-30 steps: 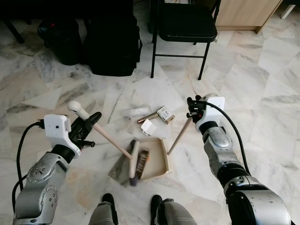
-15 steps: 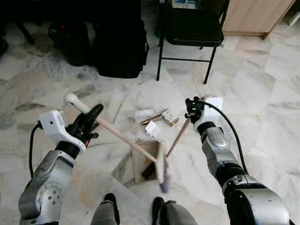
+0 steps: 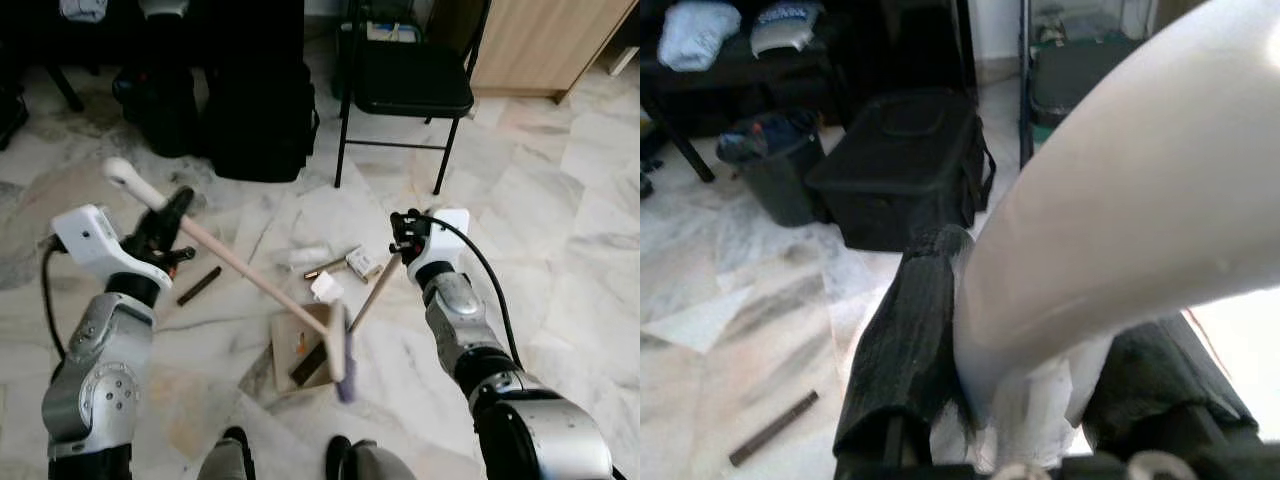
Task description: Sweep floor
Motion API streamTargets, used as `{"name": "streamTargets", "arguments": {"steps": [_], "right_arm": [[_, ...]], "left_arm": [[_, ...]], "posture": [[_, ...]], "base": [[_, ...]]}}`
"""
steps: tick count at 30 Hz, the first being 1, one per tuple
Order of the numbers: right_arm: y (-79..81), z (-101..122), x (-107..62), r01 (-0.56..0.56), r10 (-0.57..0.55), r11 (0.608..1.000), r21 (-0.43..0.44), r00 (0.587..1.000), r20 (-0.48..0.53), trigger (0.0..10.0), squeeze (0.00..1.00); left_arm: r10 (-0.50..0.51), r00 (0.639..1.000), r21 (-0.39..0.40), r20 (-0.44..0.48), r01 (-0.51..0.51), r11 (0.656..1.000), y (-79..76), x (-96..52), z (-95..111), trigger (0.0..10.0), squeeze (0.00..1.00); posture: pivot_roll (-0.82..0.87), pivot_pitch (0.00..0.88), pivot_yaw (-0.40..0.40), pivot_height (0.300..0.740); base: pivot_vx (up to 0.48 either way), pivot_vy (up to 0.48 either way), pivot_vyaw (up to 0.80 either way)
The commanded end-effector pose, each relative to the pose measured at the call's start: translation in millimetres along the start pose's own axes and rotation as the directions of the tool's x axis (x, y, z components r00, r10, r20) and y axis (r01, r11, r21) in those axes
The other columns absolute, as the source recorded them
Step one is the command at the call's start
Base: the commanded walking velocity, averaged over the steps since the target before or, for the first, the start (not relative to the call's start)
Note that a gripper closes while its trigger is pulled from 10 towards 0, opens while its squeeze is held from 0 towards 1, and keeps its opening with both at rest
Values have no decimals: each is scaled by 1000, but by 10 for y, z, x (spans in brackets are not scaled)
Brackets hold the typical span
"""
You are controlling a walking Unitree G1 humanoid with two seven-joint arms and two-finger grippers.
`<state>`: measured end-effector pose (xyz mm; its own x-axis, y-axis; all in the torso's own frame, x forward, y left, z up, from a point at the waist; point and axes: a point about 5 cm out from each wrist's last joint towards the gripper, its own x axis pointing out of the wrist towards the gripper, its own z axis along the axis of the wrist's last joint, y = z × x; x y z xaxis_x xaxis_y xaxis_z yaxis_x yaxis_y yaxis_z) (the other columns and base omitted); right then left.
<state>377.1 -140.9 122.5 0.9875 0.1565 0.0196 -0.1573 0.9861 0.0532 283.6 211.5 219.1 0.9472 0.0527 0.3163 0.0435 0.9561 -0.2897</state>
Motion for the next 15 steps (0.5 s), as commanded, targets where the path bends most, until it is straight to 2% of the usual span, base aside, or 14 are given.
{"name": "streamTargets", "arguments": {"steps": [1, 3, 5, 6, 8, 15], "right_arm": [[1, 61, 13, 10, -11, 1000, 22, 999, 45, 10000, 0], [7, 79, 15, 10, -12, 1000, 25, 998, 59, 10000, 0], [15, 121, 18, 8, -12, 999, 46, 996, 93, 10000, 0], [15, 121, 18, 8, -12, 999, 46, 996, 93, 10000, 0], [10, 151, 13, 15, -23, 997, 70, 993, 119, 10000, 0], [47, 201, -50, 7, -24, 997, 82, 978, 205, 10000, 0]], "left_arm": [[-4, 997, 66, 79, -1, 998, -56, -6, 123, 10000, 0], [14, 996, 101, 89, -23, 995, -62, -12, 103, 10000, 0], [-7, 997, 192, 77, -8, 981, -93, -38, 19, 10000, 0], [-7, 997, 192, 77, -8, 981, -93, -38, 19, 10000, 0], [-21, 998, 277, 64, 2, 961, -117, -67, -61, 10000, 0], [30, 998, 352, 58, -48, 935, -81, -182, -237, 10000, 0]], "posture": [[93, 113, -30, 740], [85, 108, -31, 740], [74, 104, -35, 740], [74, 104, -35, 740], [57, 101, -37, 740], [31, 84, -34, 740]], "base": [[0, 0, 0], [0, 0, 0], [0, 0, 0], [0, 0, 0], [0, 0, 0], [0, 0, 0]]}}
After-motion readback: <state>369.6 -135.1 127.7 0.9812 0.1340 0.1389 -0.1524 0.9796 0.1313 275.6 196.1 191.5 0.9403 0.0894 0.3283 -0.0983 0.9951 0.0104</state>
